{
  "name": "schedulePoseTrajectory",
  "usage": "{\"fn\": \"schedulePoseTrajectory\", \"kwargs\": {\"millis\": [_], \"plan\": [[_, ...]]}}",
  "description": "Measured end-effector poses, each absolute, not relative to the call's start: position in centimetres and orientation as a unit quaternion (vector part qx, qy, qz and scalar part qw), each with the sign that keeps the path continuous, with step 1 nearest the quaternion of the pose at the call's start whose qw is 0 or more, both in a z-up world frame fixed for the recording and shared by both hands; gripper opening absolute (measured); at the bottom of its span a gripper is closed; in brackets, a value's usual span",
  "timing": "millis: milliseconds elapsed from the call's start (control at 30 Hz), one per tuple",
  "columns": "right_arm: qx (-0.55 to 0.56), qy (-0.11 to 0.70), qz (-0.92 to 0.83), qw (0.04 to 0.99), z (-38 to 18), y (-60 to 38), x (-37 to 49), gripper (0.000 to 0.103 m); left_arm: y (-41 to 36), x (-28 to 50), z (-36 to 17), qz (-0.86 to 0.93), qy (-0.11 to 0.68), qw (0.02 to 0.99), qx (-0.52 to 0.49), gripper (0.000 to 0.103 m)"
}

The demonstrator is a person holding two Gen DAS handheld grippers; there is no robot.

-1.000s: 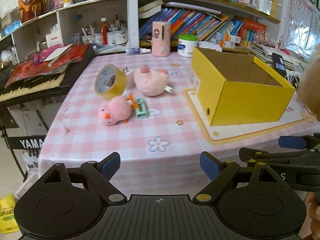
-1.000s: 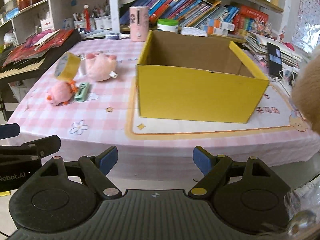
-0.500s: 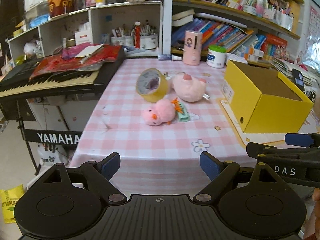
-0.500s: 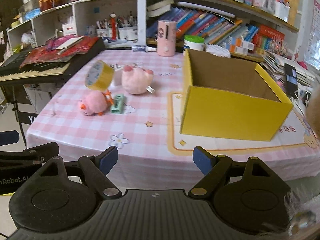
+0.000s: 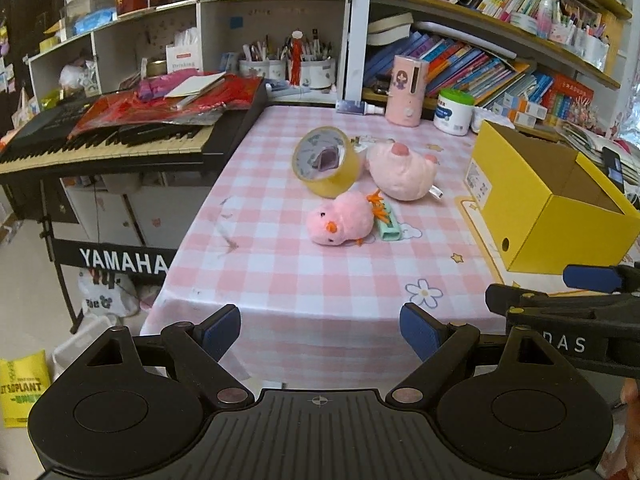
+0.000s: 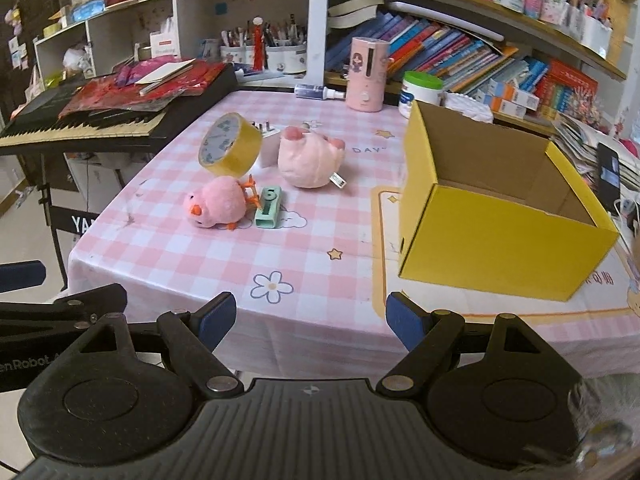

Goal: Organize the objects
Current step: 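Move both tools back toward the remaining toys on the table, then grasp the pink chick plush with the left tool while the right tool grasps the mint-green toy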

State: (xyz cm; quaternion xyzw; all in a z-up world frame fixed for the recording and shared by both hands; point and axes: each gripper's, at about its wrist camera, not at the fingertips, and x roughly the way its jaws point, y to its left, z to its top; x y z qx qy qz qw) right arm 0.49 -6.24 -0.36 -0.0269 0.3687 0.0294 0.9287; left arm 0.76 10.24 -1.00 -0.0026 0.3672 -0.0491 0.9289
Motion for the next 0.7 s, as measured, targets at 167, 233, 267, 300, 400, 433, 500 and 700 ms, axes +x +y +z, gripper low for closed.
{"fn": "schedulePoseTrajectory", "kwargs": {"millis": [167,233,267,300,400,433,500,700], "plan": [[-0.028,0.368,0.038,0.928,-1.0,-6.3,3.0,0.076,9.9,2.7,-1.2,-0.04,0.359,0.933,0.011,0.089],[-0.03,0.373,0.047,0.926,-1.2,-6.2,4.4,0.076,9.7,3.6,-1.3,-0.044,0.349,0.936,0.007,0.089],[-0.032,0.373,0.05,0.926,-1.2,-6.3,5.0,0.076,9.6,4.3,-1.4,-0.043,0.35,0.936,0.005,0.089],[-0.035,0.372,0.054,0.926,-1.3,-6.3,5.7,0.075,9.4,5.0,-1.5,-0.043,0.354,0.934,0.004,0.089],[-0.039,0.374,0.057,0.925,-1.6,-6.6,7.9,0.075,9.1,7.4,-2.0,-0.036,0.369,0.929,0.001,0.089],[-0.039,0.377,0.059,0.923,-1.7,-6.8,8.7,0.075,9.0,8.3,-2.3,-0.034,0.375,0.926,-0.001,0.089],[-0.041,0.384,0.063,0.92,-2.2,-7.1,10.2,0.075,8.9,10.2,-2.9,-0.034,0.392,0.92,-0.003,0.089],[-0.045,0.415,0.079,0.905,-3.9,-7.7,14.1,0.072,7.5,15.0,-3.8,-0.062,0.401,0.912,0.059,0.086]]}}
